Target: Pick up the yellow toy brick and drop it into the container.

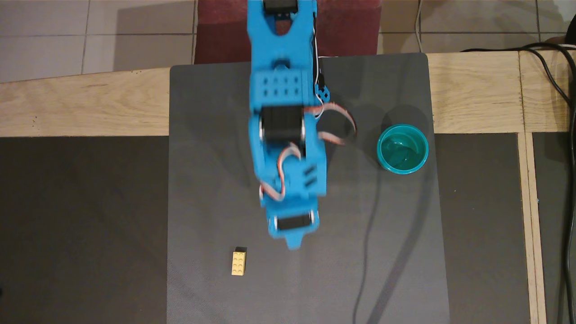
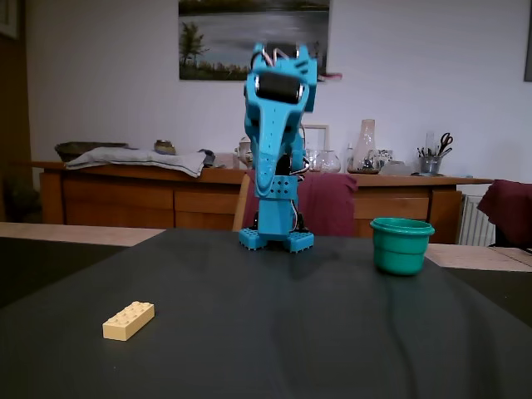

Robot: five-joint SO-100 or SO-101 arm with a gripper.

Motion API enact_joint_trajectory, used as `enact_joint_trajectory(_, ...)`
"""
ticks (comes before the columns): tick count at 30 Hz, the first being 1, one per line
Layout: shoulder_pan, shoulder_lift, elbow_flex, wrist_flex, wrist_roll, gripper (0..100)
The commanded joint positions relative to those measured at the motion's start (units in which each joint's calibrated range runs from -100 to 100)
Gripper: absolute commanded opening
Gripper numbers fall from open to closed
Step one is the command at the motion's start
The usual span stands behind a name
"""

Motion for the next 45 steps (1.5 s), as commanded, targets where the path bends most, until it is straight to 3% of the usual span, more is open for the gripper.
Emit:
enact_joint_trajectory(1, 0.1, 11.47, -10.83, -0.95, 1.83, 0)
enact_joint_trajectory(9, 0.95, 30.87, -24.64, -0.95, 10.41, 0)
enact_joint_trajectory(16, 1.03, 36.18, -25.27, -1.04, 16.73, 0)
enact_joint_trajectory(23, 5.05, 36.35, -24.91, -7.7, 28.81, 0)
enact_joint_trajectory(30, 13.33, 36.43, -24.09, -12.32, 44.33, 0)
enact_joint_trajectory(38, 18.05, 36.09, -16.87, -12.24, 49.3, 0)
enact_joint_trajectory(45, 17.43, 35.76, -9.83, -12.77, 49.93, 0)
